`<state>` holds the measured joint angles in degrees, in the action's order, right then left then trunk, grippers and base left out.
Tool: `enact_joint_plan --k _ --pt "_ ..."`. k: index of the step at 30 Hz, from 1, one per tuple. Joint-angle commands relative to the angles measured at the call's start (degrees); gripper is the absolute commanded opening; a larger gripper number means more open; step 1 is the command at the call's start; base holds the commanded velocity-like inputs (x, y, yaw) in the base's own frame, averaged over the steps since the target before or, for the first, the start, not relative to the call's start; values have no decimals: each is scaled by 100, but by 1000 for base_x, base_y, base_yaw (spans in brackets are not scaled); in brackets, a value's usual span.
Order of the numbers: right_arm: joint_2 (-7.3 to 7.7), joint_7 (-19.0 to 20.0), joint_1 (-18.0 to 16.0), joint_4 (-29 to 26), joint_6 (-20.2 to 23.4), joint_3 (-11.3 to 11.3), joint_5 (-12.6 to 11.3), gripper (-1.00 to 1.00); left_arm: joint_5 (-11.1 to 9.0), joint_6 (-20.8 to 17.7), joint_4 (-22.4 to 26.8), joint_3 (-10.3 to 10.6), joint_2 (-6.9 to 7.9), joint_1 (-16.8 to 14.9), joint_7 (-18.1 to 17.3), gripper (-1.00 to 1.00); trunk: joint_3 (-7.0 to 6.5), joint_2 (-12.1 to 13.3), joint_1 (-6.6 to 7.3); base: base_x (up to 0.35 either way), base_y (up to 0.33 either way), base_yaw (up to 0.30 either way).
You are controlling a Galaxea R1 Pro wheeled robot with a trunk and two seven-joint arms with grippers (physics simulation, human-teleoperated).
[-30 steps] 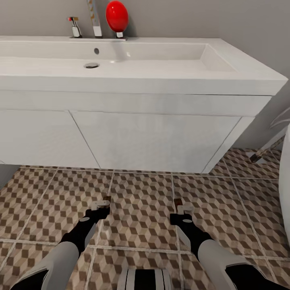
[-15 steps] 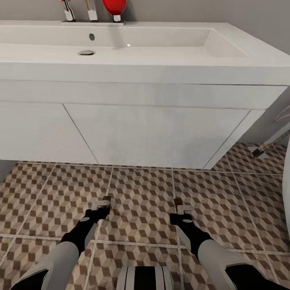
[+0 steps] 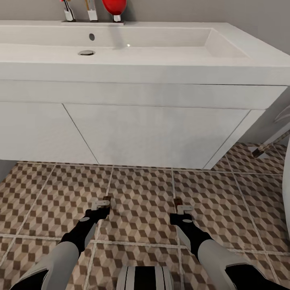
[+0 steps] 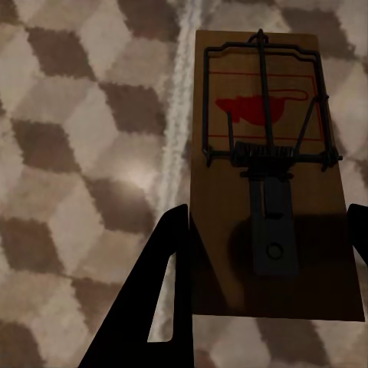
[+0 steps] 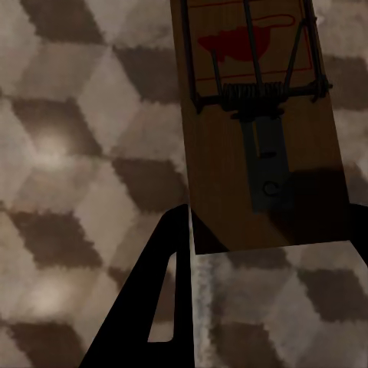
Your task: Take the four mousetraps from the cabinet in the bathroom and place them on the bathroom floor. Make sure all four end up on the same floor surface, and ensure that at least two of them are either under or directly next to the same bathroom sink.
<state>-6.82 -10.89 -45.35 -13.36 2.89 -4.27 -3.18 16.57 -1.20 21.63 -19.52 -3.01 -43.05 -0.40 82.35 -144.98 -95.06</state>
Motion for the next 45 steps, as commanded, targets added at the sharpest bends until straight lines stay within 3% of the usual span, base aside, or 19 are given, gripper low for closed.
enact_joint_plan --k 1,6,22,45 --pt "1 -36 0 -9 28 -45 -42 -100 65 -12 8 -35 -6 -2 5 -100 3 -1 1 0 0 0" --pt "2 -36 0 -9 28 -47 -37 -100 65 -12 6 -34 -6 -2 5 -100 3 -1 1 0 0 0" --pt "-3 -36 0 -9 26 -40 -27 -100 65 -12 0 -34 -6 -2 5 -100 358 -23 -40 0 0 0" --pt "-4 -36 0 -9 13 -55 -16 -100 85 -16 -58 -37 0 -2 13 -100 358 -23 -40 0 0 0"
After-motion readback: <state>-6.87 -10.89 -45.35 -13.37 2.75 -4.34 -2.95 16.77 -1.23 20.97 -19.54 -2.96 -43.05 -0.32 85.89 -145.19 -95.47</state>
